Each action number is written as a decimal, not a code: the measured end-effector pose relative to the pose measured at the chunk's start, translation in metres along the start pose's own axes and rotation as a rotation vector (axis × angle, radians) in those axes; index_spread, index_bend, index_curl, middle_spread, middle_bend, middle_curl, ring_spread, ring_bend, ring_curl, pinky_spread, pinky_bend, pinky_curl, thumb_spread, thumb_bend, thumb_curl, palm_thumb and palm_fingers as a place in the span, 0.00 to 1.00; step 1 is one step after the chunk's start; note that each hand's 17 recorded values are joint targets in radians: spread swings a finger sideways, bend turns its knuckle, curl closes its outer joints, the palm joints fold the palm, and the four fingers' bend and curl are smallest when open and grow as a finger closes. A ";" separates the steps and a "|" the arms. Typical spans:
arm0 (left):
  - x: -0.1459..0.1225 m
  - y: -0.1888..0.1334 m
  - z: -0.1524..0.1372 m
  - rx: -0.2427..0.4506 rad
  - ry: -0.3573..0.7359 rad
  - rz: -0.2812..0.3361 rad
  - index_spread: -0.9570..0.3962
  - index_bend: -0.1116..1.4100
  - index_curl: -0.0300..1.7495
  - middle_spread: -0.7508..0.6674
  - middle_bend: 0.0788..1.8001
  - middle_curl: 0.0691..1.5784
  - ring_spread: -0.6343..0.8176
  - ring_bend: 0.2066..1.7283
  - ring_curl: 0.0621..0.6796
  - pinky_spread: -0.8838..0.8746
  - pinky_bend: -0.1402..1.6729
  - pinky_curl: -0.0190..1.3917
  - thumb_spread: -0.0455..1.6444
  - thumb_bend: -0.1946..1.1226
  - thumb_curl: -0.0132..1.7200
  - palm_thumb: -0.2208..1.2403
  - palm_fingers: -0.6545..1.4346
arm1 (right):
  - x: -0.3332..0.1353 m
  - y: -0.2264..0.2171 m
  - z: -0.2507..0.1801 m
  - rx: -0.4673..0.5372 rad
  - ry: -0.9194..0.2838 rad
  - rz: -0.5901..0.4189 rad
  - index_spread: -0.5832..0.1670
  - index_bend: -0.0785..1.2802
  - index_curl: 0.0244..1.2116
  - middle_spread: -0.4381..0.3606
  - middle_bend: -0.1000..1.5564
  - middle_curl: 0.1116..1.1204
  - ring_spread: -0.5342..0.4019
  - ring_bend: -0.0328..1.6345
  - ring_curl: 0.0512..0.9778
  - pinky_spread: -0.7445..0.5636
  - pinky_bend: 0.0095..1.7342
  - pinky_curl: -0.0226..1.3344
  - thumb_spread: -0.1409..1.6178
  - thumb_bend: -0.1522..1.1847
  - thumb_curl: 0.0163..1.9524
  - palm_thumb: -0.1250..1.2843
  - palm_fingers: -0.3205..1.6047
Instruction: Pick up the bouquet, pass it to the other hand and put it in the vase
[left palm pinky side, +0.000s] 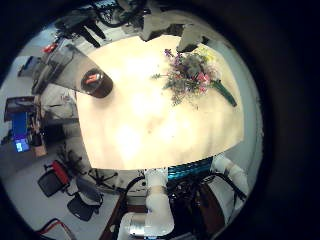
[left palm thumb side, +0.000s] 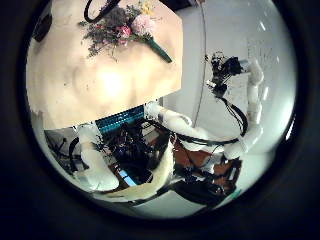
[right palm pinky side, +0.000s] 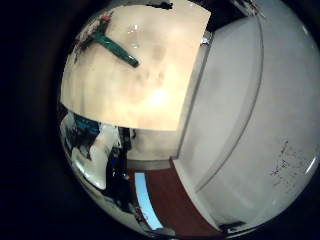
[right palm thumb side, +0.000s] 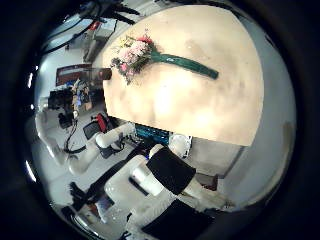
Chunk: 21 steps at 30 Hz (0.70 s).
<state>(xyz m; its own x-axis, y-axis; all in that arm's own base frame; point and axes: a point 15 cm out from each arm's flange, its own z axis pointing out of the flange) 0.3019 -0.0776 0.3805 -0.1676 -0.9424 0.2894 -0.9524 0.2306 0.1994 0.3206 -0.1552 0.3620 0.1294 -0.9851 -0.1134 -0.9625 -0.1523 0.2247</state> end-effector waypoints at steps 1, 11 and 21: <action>0.002 0.000 0.001 -0.003 -0.001 0.013 0.72 0.17 0.16 0.88 0.06 0.14 0.86 0.21 0.25 0.85 0.22 0.24 0.65 0.13 0.18 0.31 0.30 | 0.000 -0.004 0.005 -0.006 -0.018 0.006 0.32 0.17 0.22 0.54 0.20 0.23 0.66 0.33 0.19 0.85 0.25 0.20 0.77 0.12 0.15 0.38 0.31; 0.025 0.007 0.009 -0.057 0.002 0.132 0.72 0.17 0.17 0.88 0.07 0.14 0.87 0.21 0.24 0.85 0.22 0.23 0.67 0.13 0.19 0.34 0.30 | 0.033 -0.068 0.054 0.065 -0.105 0.122 0.39 0.17 0.22 0.54 0.22 0.25 0.60 0.38 0.21 0.83 0.24 0.20 0.74 0.11 0.18 0.52 0.35; 0.027 0.015 0.012 -0.092 0.008 0.200 0.73 0.17 0.17 0.88 0.06 0.15 0.87 0.20 0.24 0.85 0.21 0.23 0.67 0.13 0.18 0.35 0.30 | 0.027 -0.101 0.131 0.047 -0.145 0.124 0.43 0.17 0.21 0.52 0.24 0.27 0.55 0.42 0.23 0.79 0.27 0.20 0.69 0.10 0.20 0.58 0.34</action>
<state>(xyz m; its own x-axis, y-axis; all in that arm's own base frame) 0.2801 -0.1021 0.3797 -0.3488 -0.8735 0.3396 -0.8729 0.4347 0.2217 0.3901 -0.1556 0.2095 -0.0238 -0.9737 -0.2266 -0.9793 -0.0228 0.2009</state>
